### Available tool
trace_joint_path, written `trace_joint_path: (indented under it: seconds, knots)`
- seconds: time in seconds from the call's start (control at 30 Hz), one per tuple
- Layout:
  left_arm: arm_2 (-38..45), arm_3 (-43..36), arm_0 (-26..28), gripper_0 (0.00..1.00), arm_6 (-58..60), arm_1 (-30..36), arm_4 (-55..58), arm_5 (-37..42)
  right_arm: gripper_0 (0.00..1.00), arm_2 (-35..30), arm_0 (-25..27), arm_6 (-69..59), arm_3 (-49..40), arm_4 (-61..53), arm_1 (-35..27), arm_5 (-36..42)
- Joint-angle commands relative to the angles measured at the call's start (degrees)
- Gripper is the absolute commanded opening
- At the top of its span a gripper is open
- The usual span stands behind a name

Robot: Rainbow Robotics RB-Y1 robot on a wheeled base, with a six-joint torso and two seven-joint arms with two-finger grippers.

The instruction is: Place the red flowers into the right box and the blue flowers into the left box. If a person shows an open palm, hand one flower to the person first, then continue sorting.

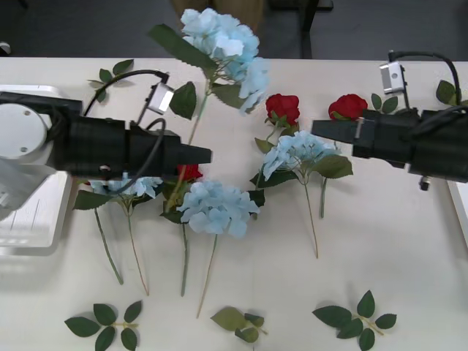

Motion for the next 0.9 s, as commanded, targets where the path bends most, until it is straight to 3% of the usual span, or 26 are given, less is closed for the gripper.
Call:
trace_joint_path:
  seconds: [0.03, 0.13, 0.3, 0.57, 0.9]
  knots:
    - [-0.3, -0.7, -0.2, 0.0, 16.2, 12.2, -3.5, 2.1, 0.91, -3.8, 0.9, 2.3, 5.0, 2.1, -1.7, 4.1]
    - [1.7, -0.7, -0.9, 0.0, 23.0, 19.0, -4.4, 6.4, 0.91, -2.8, 0.3, 2.1, 6.7, 5.5, -0.5, 2.6]
    - [6.7, -0.8, -1.6, 0.0, 32.4, 28.0, -7.6, 18.8, 0.91, -1.9, -1.9, -4.4, 7.0, 22.3, 3.7, 0.5]
    - [16.8, -0.4, -1.2, 0.0, 36.5, 30.4, -19.1, 35.3, 0.91, -1.2, -7.8, -20.7, 7.7, 44.9, 12.7, 4.2]
    - [24.4, -0.3, 1.3, 0.0, 28.5, 30.3, -29.6, 40.8, 0.91, -0.4, -15.7, -26.8, 19.1, 66.4, 24.3, 5.1]
